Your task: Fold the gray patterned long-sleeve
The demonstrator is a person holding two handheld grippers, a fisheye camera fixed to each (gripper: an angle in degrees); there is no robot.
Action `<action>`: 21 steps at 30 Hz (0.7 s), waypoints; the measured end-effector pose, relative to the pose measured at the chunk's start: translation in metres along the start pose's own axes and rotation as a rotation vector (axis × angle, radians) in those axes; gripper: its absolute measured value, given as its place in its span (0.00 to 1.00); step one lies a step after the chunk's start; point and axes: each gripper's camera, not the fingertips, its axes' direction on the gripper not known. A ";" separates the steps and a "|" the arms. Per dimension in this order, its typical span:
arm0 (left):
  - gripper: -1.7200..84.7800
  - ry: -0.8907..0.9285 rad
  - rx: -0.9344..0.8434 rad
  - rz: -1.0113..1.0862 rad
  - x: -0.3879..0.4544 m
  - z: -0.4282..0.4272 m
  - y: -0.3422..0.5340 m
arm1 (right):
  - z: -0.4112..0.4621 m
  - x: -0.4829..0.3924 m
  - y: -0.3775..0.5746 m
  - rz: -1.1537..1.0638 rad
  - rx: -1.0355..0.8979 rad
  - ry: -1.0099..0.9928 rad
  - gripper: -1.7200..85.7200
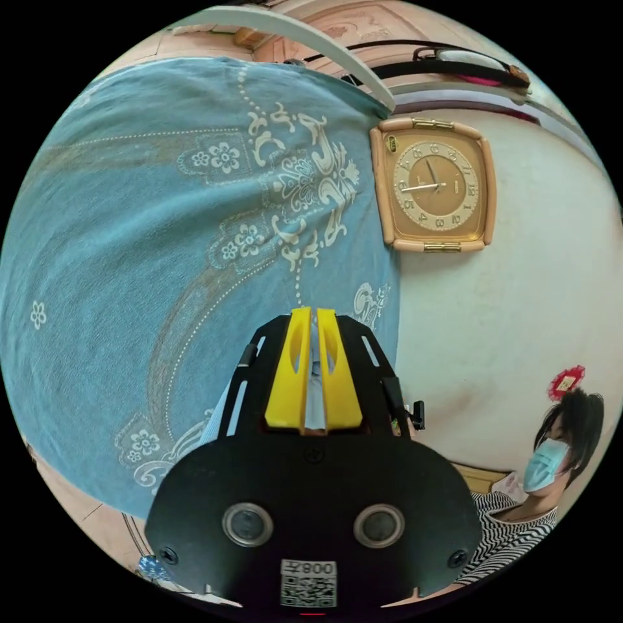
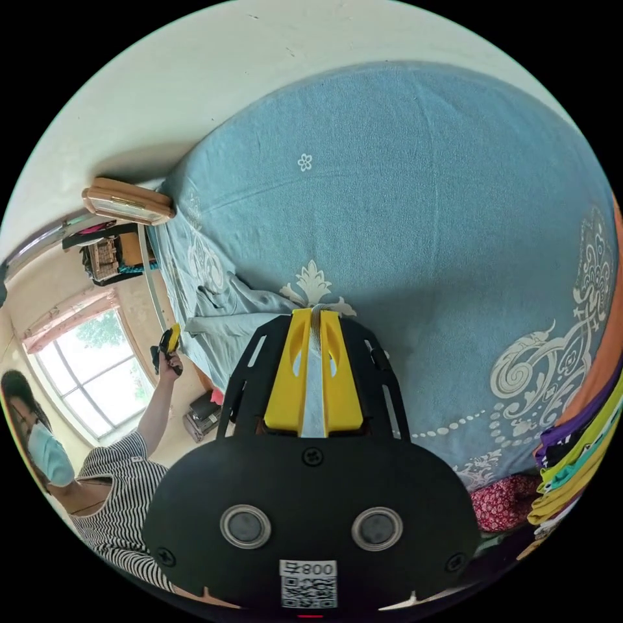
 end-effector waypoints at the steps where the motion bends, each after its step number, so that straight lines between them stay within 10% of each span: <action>1: 0.03 0.008 -0.001 0.023 0.001 0.004 0.001 | 0.004 -0.006 0.001 -0.006 0.037 0.023 0.04; 9: 0.02 -0.136 -0.478 0.270 0.035 0.162 0.033 | 0.027 -0.008 -0.013 0.104 0.187 0.088 0.03; 21: 0.02 -0.489 -0.474 0.542 0.083 0.287 -0.002 | 0.192 -0.161 -0.033 -0.427 -0.122 0.208 0.02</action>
